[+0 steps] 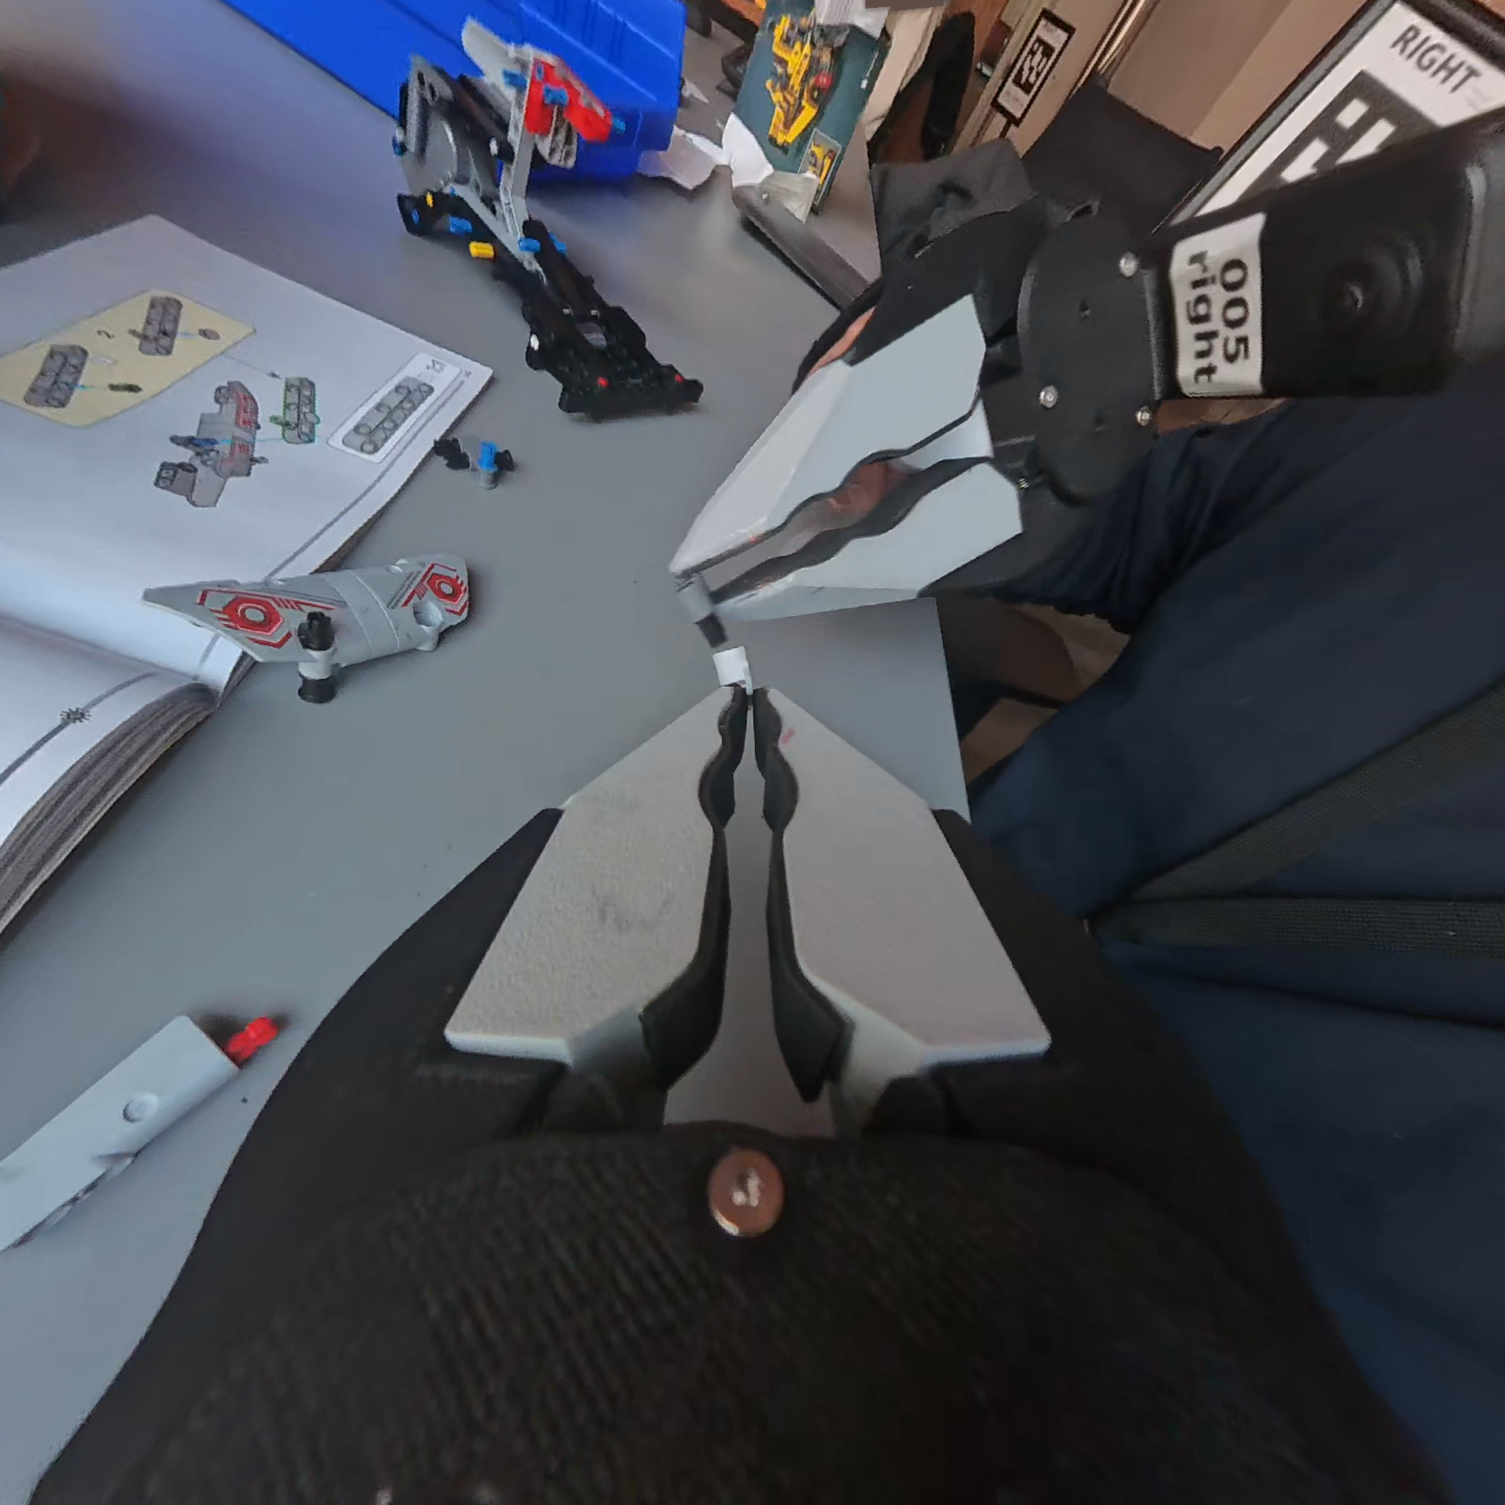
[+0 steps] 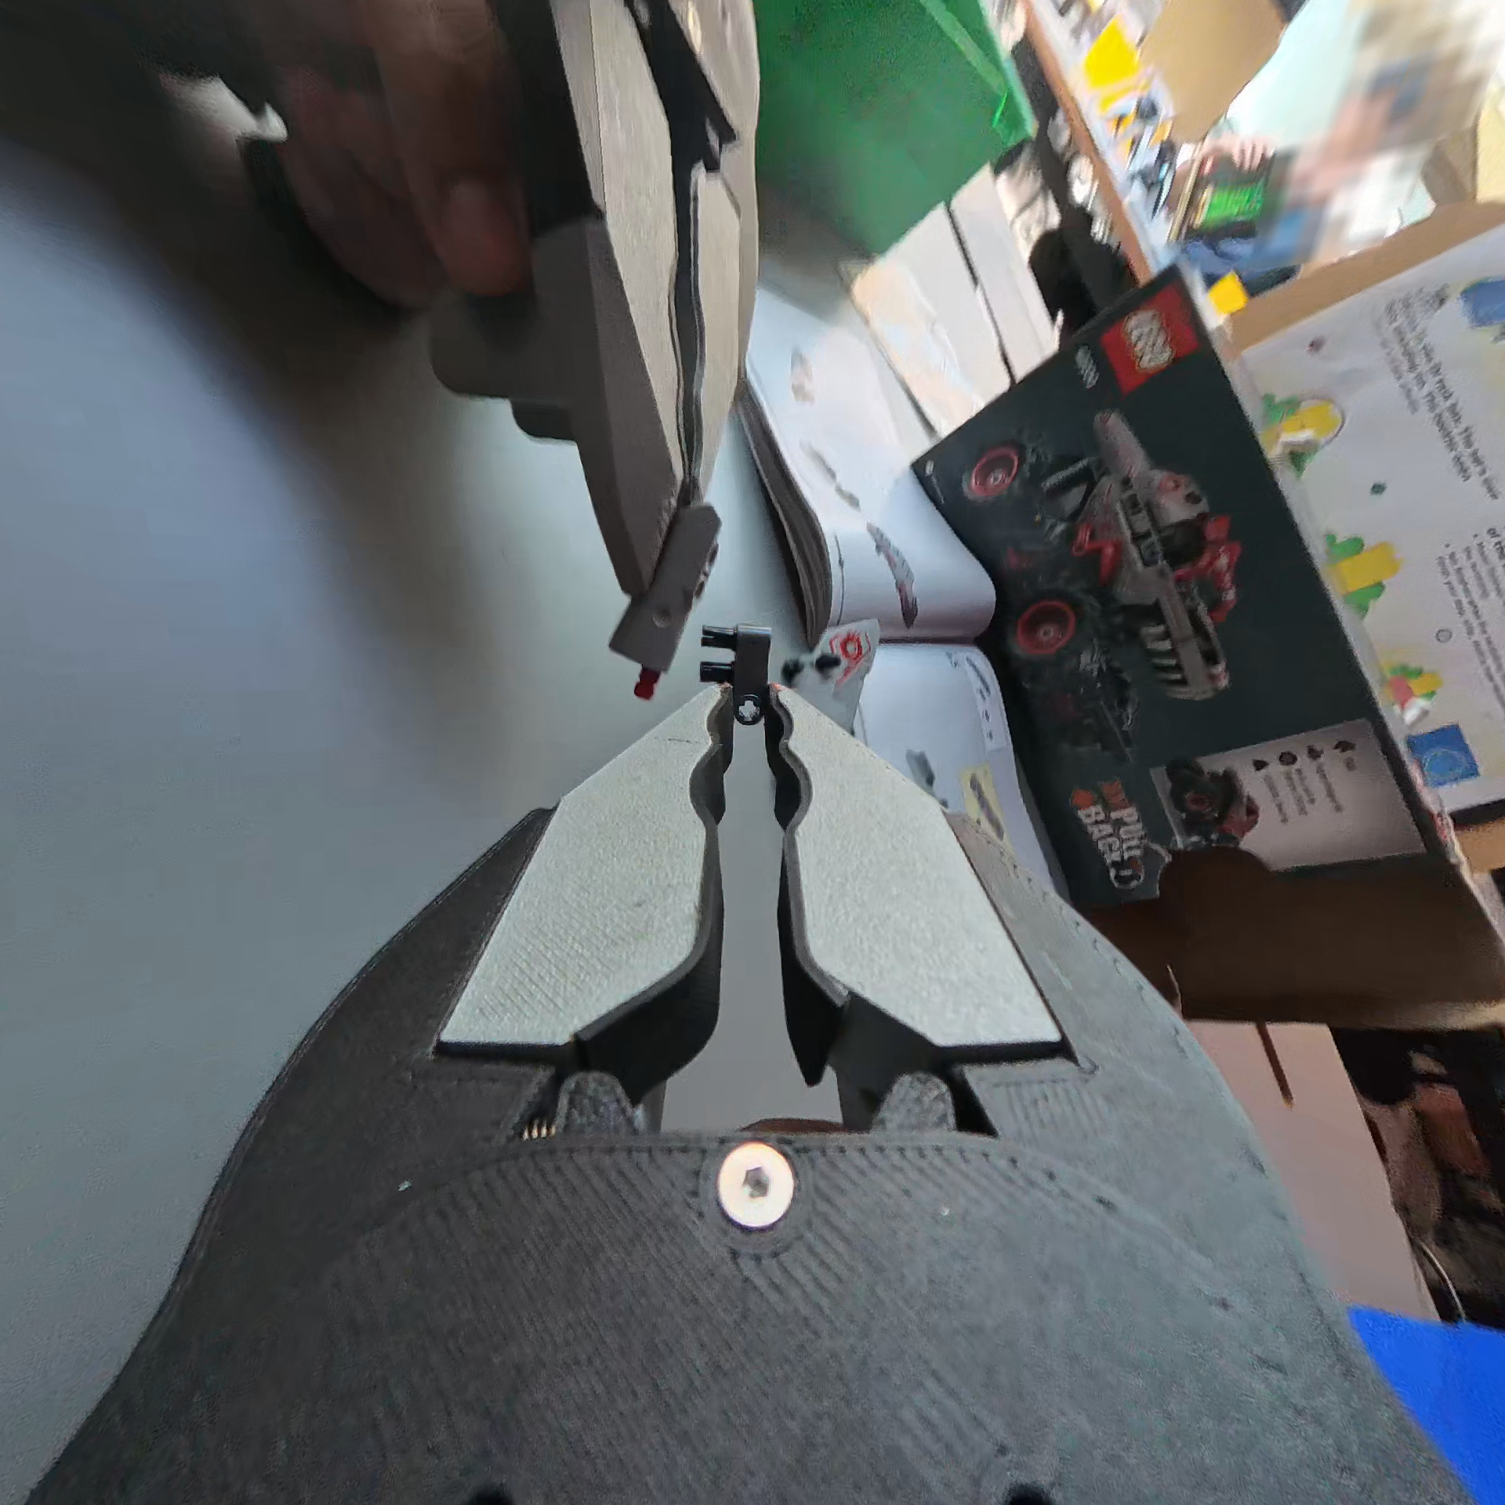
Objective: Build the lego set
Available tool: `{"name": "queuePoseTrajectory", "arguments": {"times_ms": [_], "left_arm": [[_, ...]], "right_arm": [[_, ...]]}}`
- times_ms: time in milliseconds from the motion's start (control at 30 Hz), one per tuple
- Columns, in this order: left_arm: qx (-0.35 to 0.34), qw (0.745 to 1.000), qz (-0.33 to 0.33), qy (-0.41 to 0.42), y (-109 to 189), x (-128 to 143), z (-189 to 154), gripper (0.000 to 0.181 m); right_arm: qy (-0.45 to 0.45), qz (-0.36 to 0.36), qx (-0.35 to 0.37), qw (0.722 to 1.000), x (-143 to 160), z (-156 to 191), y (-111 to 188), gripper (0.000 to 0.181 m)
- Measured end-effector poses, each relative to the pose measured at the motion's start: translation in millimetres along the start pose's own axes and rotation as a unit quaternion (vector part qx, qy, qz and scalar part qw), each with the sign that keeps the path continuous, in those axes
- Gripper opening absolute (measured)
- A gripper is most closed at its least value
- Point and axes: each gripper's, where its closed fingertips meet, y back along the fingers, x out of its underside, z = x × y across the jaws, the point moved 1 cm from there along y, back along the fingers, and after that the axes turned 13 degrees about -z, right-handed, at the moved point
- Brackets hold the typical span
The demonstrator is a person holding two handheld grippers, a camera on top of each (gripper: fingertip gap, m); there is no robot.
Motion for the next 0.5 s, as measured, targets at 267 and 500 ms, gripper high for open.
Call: {"name": "queuePoseTrajectory", "arguments": {"times_ms": [267, 500], "left_arm": [[0.047, 0.992, 0.088, 0.074, -4, 25, -10, 0.000], [0.033, 0.990, 0.120, 0.068, -2, 45, -32, 0.000]], "right_arm": [[-0.137, 0.174, -0.071, 0.972, 60, 22, 12, 0.005], [-0.246, 0.195, -0.105, 0.944, 59, 38, 40, 0.005]]}}
